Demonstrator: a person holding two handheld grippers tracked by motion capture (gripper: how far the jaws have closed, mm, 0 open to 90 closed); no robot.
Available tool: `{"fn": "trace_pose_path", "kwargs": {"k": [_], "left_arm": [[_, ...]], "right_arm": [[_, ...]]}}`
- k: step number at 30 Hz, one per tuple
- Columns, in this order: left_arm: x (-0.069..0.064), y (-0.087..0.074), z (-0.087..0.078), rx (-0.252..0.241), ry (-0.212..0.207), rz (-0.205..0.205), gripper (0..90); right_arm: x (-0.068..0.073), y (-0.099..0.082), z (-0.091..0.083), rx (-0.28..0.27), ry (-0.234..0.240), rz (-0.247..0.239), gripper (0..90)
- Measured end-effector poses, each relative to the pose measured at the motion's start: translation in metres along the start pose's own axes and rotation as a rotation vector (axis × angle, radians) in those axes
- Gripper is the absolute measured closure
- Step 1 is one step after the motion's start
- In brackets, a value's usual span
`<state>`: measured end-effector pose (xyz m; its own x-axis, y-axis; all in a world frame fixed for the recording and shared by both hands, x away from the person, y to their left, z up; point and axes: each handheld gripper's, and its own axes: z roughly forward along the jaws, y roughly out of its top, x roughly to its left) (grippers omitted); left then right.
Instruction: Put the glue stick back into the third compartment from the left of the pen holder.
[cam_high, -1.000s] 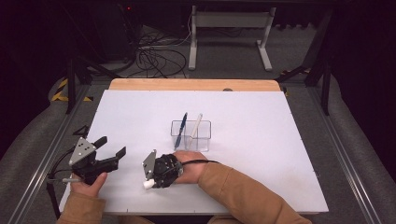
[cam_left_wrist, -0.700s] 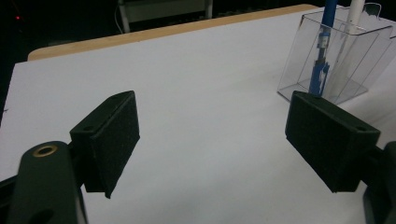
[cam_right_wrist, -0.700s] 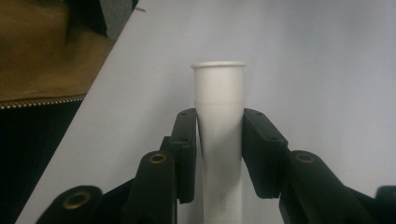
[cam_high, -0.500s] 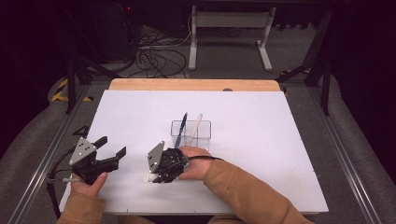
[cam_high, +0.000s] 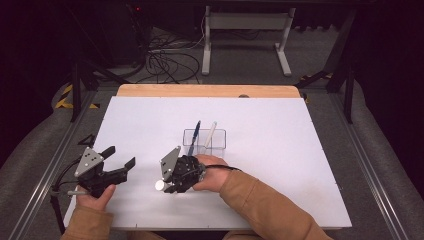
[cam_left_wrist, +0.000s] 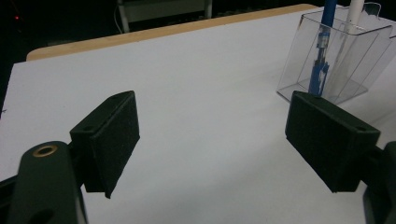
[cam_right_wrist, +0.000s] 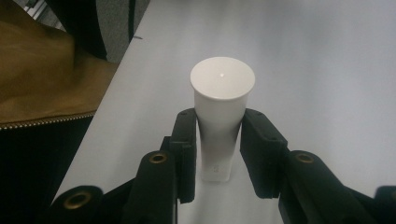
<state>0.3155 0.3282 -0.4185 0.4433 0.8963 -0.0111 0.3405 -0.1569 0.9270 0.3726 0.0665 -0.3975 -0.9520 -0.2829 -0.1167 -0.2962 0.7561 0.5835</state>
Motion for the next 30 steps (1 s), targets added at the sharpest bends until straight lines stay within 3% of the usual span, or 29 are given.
{"fn": "trace_pose_path", "kwargs": {"k": [16, 22, 30], "left_arm": [[0.000, 0.000, -0.001, -0.002, 0.001, 0.000, 18.4], [0.000, 0.000, -0.001, -0.004, 0.002, 0.000, 18.3], [-0.001, 0.000, 0.000, 0.002, 0.003, 0.003, 18.4]], "right_arm": [[-0.003, -0.004, -0.007, -0.004, 0.006, 0.073, 68.2], [-0.002, -0.006, -0.019, -0.032, -0.019, 0.084, 68.1], [0.001, -0.009, -0.048, -0.100, -0.077, 0.124, 68.0]]}}
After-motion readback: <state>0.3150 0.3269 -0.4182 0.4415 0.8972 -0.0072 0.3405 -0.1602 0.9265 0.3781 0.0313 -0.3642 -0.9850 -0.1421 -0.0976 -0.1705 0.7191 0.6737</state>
